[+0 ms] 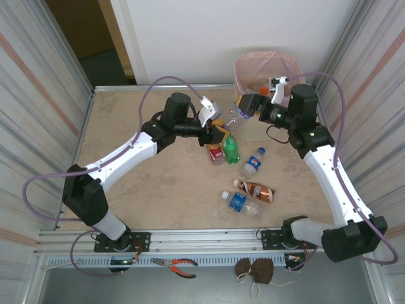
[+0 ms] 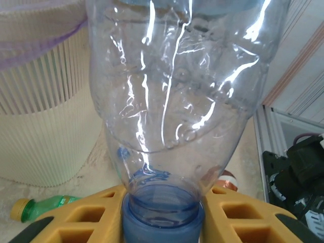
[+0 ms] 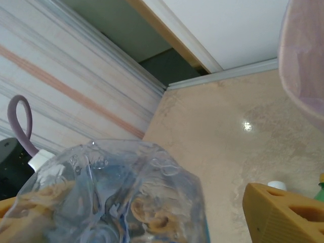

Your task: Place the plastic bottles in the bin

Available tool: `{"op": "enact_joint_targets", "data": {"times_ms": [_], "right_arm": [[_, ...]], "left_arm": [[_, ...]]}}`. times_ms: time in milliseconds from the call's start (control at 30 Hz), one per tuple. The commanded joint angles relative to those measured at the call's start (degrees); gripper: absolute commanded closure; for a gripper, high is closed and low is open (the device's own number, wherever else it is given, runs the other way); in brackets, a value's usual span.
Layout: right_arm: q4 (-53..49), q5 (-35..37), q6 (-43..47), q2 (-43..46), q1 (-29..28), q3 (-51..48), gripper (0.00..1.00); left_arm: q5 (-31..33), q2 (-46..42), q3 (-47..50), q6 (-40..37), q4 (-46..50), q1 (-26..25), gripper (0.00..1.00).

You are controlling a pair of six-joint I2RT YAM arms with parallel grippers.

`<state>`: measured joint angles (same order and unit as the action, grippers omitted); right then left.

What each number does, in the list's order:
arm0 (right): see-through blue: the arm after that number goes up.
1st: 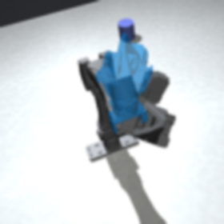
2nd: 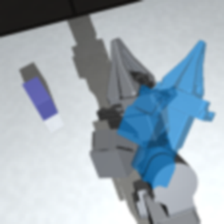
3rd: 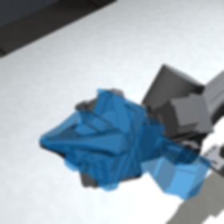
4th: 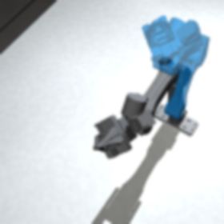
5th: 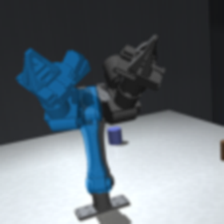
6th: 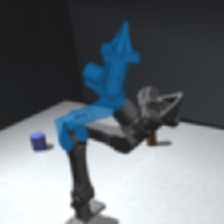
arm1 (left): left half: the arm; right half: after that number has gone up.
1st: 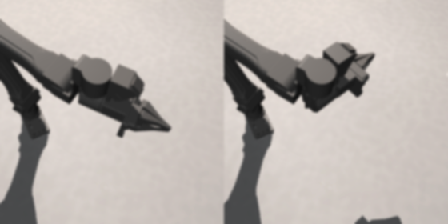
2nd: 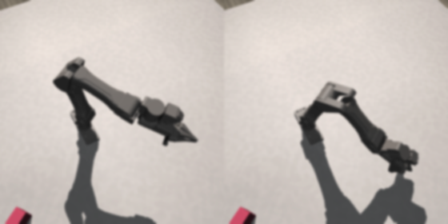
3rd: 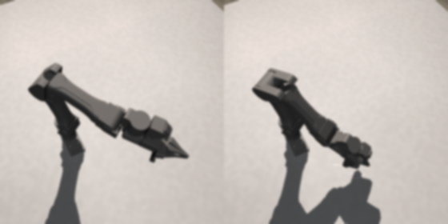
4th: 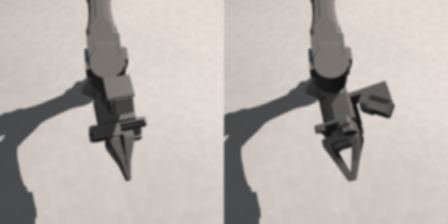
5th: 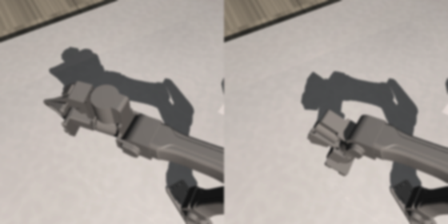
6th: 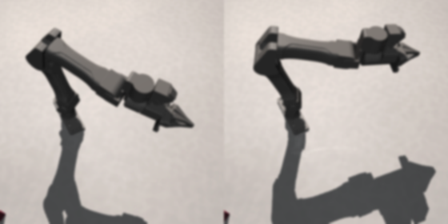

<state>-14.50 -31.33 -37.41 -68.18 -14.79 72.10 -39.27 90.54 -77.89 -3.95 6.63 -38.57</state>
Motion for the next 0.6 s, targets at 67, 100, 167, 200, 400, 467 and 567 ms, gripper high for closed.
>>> {"op": "enact_joint_targets", "data": {"times_ms": [67,100,167,200,400,467,567], "right_arm": [[1.3,2.5,-0.6,-1.1,-1.4,1.2,0.31],[1.2,2.7,-0.6,-1.2,-1.6,1.3,0.33],[0.8,2.9,-0.7,-1.5,-1.6,1.6,0.38],[0.6,3.1,-0.7,-1.6,-1.6,1.9,0.40],[-0.3,4.8,-0.5,-1.6,-1.5,3.3,0.47],[-0.5,5.0,-0.5,-1.9,-1.1,4.2,0.49],[-0.7,5.1,-0.6,-2.6,0.3,6.0,0.51]], "left_arm": [[-2.3,0.8,-2.4,3.4,-3.5,0.4,0.64],[-2.4,0.9,-2.4,3.8,-3.6,0.6,0.64],[-2.4,1.1,-2.4,4.2,-4.0,0.7,0.64],[-2.3,1.1,-2.5,4.6,-4.2,0.7,0.63],[-2.7,-0.2,-1.3,6.8,-6.7,1.3,0.50],[-2.8,-1.2,-0.1,8.1,-8.5,1.9,0.45],[-2.7,-3.1,1.6,9.1,-10.1,2.9,0.40]]}}
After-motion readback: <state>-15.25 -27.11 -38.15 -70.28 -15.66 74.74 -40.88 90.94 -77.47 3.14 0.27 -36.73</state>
